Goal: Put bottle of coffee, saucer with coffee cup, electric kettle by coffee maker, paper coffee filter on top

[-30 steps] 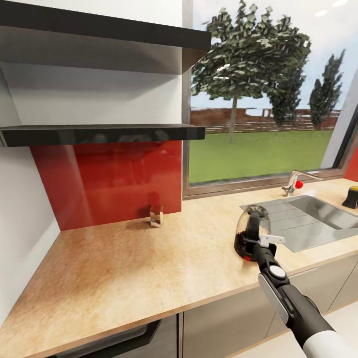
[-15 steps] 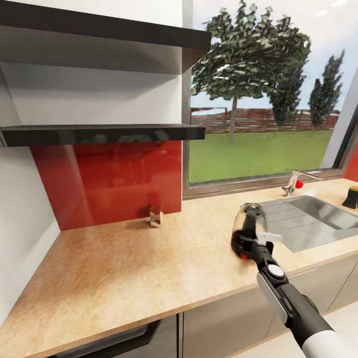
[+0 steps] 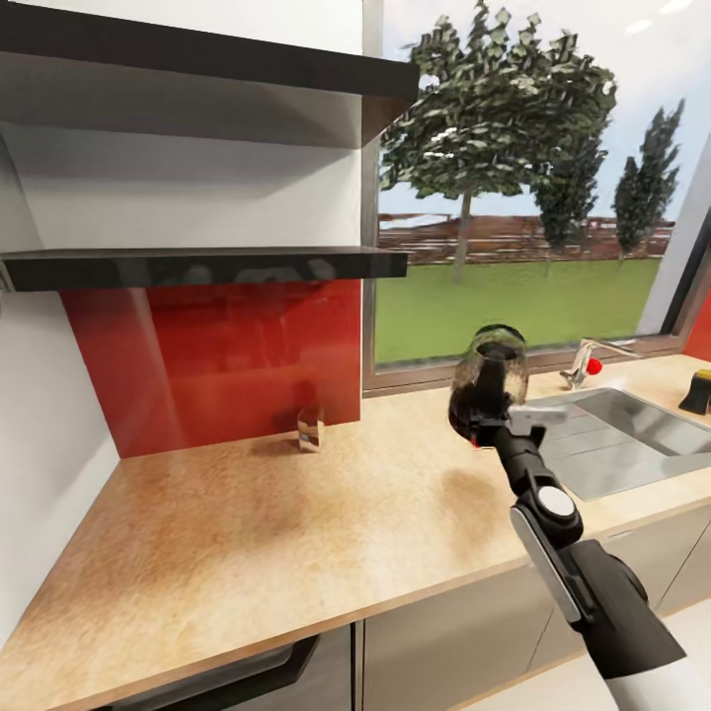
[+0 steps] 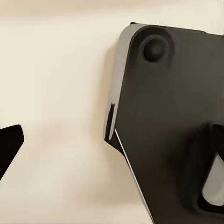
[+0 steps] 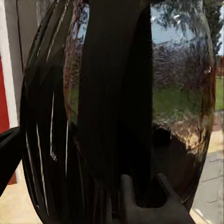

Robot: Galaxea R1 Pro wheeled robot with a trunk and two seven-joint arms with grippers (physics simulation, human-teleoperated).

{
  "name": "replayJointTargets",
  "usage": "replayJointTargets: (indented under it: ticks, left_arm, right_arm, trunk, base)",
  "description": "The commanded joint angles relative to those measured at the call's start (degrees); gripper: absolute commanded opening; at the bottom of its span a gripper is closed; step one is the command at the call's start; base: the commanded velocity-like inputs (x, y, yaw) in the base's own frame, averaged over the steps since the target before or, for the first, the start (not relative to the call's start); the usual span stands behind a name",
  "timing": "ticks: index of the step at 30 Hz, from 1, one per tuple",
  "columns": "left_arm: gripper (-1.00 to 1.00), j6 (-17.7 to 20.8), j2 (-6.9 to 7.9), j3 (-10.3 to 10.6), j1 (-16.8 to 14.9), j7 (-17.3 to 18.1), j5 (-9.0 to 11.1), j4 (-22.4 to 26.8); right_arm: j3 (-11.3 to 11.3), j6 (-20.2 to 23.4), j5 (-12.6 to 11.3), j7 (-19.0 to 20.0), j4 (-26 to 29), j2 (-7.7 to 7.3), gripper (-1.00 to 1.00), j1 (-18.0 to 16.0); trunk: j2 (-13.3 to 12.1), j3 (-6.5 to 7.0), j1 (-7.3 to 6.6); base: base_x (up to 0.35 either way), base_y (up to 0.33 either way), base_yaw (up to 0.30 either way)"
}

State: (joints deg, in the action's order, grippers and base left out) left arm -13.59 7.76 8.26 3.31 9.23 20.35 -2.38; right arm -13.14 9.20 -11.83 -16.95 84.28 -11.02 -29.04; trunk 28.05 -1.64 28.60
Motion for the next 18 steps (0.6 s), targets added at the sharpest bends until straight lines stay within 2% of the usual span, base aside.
replayJointTargets:
  ticks: [1, 3, 5, 10, 18]
  left_arm:
    - [1.00, -0.26, -0.07, 0.41, -0.06, 0.28, 0.63, -0.12]
    - [1.00, -0.23, -0.22, 0.36, -0.06, 0.22, 0.63, -0.15]
    - [1.00, -0.21, -0.26, 0.24, -0.06, 0.19, 0.65, -0.16]
    - [1.00, -0.15, 0.02, 0.30, -0.09, 0.18, 0.74, -0.22]
    - [1.00, -0.16, -0.10, 0.36, -0.11, 0.17, 0.75, -0.25]
  right_arm:
    - [-0.25, 0.64, 1.43, -0.85, 0.63, 0.24, -1.00, -0.05]
    - [-0.36, 0.94, 5.05, -1.23, 0.90, 0.54, -1.00, -0.05]
    - [-0.51, 1.07, 6.78, -1.39, 0.61, 0.83, -1.00, -0.01]
    - [-0.48, 1.06, 7.77, -1.50, -1.44, 1.00, -1.00, 0.03]
    - [-0.52, 1.08, 7.66, -1.50, -1.93, 1.00, -1.00, 0.15]
  trunk:
    - [0.08, -0.12, 0.04]
    - [0.08, -0.12, 0.04]
    - [0.08, -0.12, 0.04]
    - [0.08, -0.12, 0.04]
    - [0.08, -0.12, 0.04]
  base:
    - [0.000, 0.000, 0.000]
    - [0.000, 0.000, 0.000]
    - [0.000, 0.000, 0.000]
    - [0.013, -0.027, 0.000]
    - [0.049, -0.241, 0.000]
